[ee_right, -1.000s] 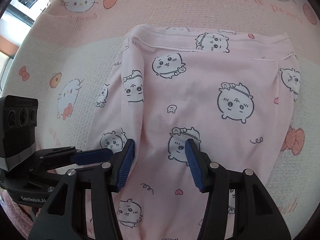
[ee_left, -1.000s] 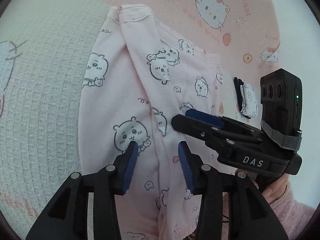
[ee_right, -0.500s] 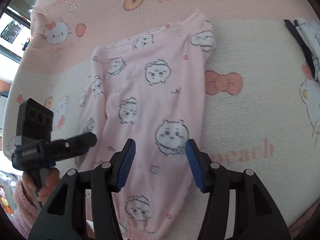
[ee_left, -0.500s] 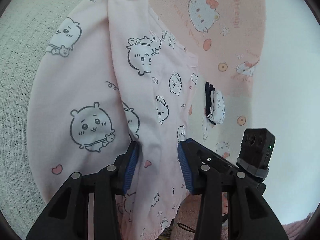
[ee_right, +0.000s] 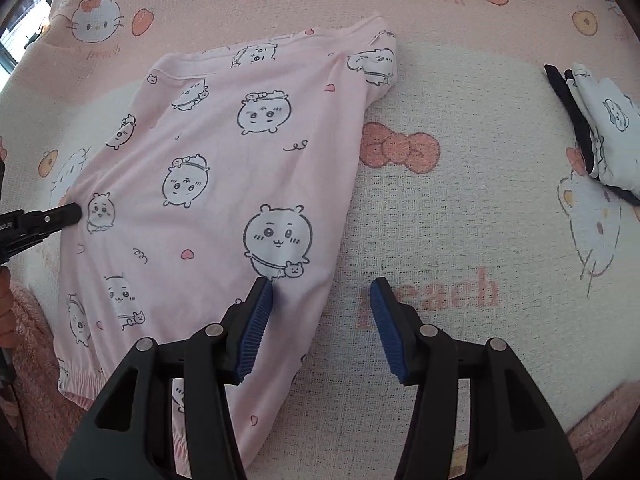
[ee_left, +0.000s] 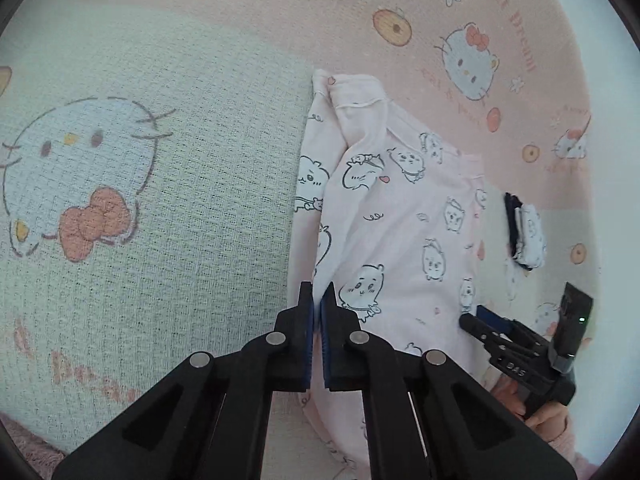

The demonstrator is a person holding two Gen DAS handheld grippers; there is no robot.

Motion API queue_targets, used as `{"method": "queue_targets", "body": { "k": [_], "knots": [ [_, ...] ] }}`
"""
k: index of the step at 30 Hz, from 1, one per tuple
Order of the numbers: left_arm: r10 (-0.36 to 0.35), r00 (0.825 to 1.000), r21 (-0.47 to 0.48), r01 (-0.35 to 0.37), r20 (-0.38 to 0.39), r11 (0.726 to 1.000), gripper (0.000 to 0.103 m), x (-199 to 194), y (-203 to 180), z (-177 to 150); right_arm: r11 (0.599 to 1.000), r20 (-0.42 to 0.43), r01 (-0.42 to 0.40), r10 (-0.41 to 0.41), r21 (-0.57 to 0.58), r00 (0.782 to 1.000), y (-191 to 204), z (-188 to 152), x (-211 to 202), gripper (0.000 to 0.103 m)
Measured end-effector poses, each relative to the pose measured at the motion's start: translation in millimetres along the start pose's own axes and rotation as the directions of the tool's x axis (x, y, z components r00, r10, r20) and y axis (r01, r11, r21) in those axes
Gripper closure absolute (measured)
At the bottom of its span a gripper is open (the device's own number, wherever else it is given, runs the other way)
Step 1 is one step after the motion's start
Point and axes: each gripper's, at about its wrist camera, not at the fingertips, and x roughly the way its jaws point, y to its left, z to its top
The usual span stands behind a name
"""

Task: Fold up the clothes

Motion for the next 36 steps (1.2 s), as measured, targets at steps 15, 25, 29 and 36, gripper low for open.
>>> {"method": "queue_targets", "body": {
  "k": [15,25,29,36],
  "knots": [
    [0.115,0.993,-0.039,-0.114,0.036,0.993,0.073,-4.4,6.9,-5.4,0.978,0.006,0.206,-0.206,-0.039,0.979,-19.4,2.0,-3.9,0.039],
    [0.131,0.982,-0.009,-0.133,-0.139,0.991,0.073,4.7,-9.2,-55.4,0.995,0.014,-0.075,0.076,-0.070,0.997,2.5,-12.3,-31.0,0.046],
    [0.129,0.972,0.015,-0.129,-0.195,0.992,0.073,9.9,-20.7,-79.2,0.986,-0.033,-0.012,0.007,-0.165,0.999,22.6,-47.5,-28.5,0.046],
    [0.097,0.971,0.046,-0.089,-0.216,0.995,0.067,3.5,-33.6,-107.9,0.972,0.006,-0.084,0.088,-0.221,0.996,32.6,-81.5,-70.0,0.045]
  ]
}}
